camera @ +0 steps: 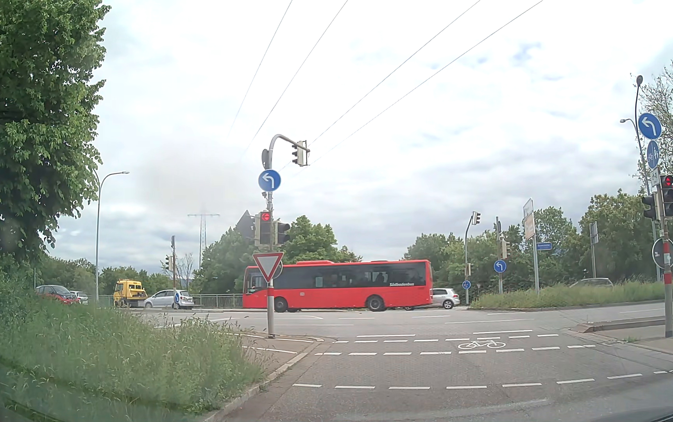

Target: Follow the waypoints while adhering to traffic rules and regulations

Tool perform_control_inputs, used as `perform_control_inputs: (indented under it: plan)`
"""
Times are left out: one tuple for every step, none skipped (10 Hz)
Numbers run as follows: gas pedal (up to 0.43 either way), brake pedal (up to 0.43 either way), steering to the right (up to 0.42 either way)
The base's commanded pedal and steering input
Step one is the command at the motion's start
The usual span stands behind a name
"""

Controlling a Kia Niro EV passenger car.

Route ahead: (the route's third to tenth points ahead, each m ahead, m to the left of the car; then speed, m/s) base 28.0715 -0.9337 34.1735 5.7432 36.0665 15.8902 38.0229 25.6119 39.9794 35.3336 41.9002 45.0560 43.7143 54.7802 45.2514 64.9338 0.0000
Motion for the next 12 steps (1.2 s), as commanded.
perform_control_inputs:
  plan:
    - [0.0, 0.244, -0.006]
    - [0.0, 0.244, -0.005]
    - [0.0, 0.244, -0.006]
    - [0.0, 0.244, -0.005]
    - [0.0, 0.244, -0.005]
    - [0.0, 0.244, -0.005]
    - [0.0, 0.244, -0.006]
    - [0.0, 0.244, -0.005]
    - [0.0, 0.244, -0.005]
    - [0.0, 0.244, -0.006]
    - [0.0, 0.244, -0.005]
    - [0.0, 0.244, -0.006]
